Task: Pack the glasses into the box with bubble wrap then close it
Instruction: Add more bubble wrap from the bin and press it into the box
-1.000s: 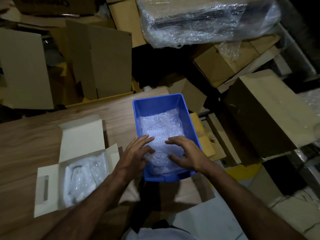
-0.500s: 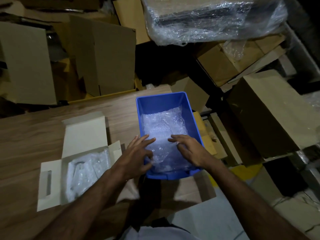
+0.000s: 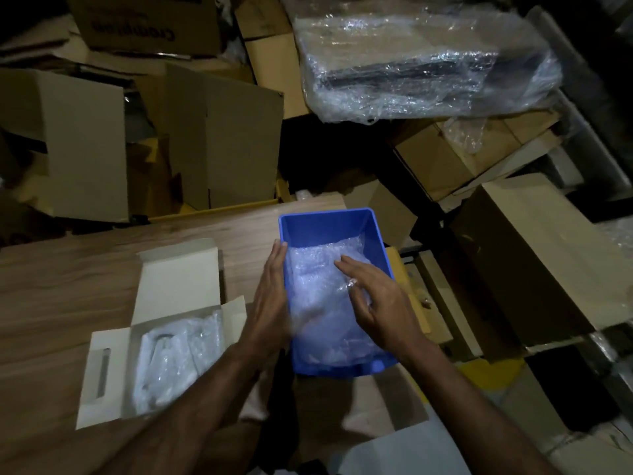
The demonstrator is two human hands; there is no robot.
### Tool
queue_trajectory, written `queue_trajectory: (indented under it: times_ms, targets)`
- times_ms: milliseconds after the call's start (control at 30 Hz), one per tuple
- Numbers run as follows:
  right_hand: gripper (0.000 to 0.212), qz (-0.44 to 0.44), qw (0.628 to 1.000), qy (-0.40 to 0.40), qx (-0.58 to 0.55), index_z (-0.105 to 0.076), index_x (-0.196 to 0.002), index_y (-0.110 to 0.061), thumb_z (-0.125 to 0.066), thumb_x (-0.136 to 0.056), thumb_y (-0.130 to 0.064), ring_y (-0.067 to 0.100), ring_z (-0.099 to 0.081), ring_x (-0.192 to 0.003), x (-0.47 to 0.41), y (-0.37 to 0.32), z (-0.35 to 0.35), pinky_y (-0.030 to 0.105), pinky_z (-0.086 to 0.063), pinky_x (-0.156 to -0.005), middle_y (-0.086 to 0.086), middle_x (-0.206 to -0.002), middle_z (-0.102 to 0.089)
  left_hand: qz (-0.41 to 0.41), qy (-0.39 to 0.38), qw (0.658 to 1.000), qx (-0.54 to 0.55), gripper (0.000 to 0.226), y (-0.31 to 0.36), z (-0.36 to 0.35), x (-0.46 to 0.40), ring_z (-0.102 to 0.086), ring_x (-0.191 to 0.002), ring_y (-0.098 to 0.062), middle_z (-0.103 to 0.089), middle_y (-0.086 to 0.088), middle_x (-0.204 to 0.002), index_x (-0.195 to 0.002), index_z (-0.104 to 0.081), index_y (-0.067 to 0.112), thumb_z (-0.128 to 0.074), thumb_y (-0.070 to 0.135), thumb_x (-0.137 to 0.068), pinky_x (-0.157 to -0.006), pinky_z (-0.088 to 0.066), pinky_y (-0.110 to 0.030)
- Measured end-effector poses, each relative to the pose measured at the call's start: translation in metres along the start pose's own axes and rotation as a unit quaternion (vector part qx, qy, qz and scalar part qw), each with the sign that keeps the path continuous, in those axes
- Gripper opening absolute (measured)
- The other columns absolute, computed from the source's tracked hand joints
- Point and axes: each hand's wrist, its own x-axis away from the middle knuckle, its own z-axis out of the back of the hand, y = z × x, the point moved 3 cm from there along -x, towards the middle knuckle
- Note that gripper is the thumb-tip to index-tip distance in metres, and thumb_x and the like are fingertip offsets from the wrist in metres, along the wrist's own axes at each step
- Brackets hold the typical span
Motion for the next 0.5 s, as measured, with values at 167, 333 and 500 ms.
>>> queue_trajectory:
  times_ms: [167, 333, 500]
  targets:
    - [0.045, 0.110, 0.988, 0.029, 0.106, -0.058, -0.141, -0.015, -0.059, -0.097, -0.026, 0.018, -0.056, -0.130, -0.013, -0.035, 0.013, 0.035, -0.043, -0.111, 0.006, -0.147, -0.056, -0.100, 0.058, 0.993, 0.021, 0.038, 0.026, 0.051, -0.014, -0.047, -0.137, -0.002, -0.049, 0.007, -0.152, -0.120, -0.071, 0.026, -0.074, 0.004, -0.089, -0.110, -0.047, -0.035]
    - [0.072, 0.121, 0.987, -0.013, 0.108, -0.052, -0.147, -0.020, -0.081, -0.081, -0.024, 0.021, -0.048, -0.139, -0.023, -0.057, -0.017, 0.044, -0.038, -0.116, 0.006, -0.153, -0.049, -0.153, 0.070, 0.985, 0.036, 0.033, 0.043, 0.113, 0.009, -0.058, -0.130, -0.010, -0.062, 0.004, -0.140, -0.121, -0.072, 0.014, -0.068, -0.001, -0.092, -0.105, -0.048, -0.029]
    - [0.070, 0.196, 0.979, 0.023, 0.057, -0.062, -0.138, -0.015, -0.069, -0.072, 0.005, 0.017, -0.057, -0.129, -0.043, -0.104, -0.034, 0.042, -0.039, -0.115, 0.002, -0.137, -0.064, -0.099, 0.149, 0.973, 0.149, 0.024, 0.020, 0.167, 0.038, -0.065, -0.123, -0.020, -0.071, -0.004, -0.127, -0.118, -0.071, 0.003, -0.064, 0.000, -0.095, -0.104, -0.051, -0.031]
